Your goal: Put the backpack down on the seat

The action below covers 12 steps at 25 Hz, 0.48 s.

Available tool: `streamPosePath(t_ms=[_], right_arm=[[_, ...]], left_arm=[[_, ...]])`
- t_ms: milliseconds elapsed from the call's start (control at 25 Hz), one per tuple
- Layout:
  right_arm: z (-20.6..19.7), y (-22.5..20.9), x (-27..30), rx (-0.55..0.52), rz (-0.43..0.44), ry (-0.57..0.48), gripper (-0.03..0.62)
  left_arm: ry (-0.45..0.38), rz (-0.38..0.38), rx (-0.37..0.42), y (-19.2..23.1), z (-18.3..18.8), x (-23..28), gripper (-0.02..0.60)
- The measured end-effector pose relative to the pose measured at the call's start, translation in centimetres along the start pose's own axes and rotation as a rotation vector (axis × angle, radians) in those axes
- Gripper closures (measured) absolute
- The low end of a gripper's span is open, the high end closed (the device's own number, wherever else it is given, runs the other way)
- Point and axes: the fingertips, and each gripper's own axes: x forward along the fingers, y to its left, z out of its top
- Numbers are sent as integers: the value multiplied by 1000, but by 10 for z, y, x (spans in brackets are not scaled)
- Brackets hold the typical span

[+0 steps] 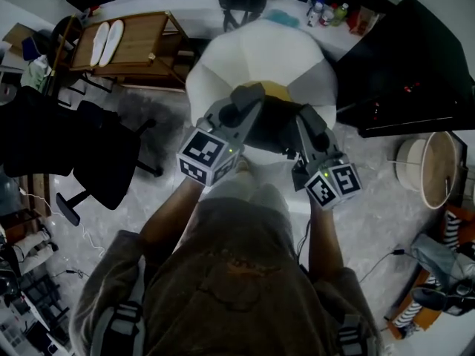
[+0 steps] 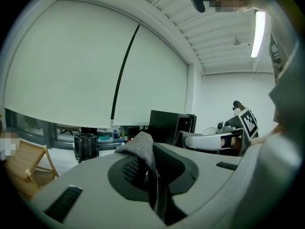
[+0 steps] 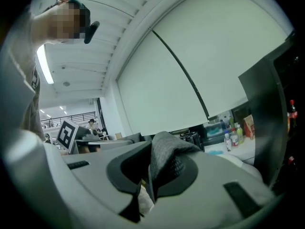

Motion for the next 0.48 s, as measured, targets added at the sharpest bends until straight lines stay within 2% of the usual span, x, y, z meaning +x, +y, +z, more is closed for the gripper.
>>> streamPosePath(t_ms=[160, 480], right_arm=[[2, -18, 21, -5, -10, 5, 566], [-1, -56, 49, 6, -1, 33, 566]], left_arm=[[-5, 0, -2, 18, 1, 20, 552], [39, 11, -21, 44, -10, 63, 552]])
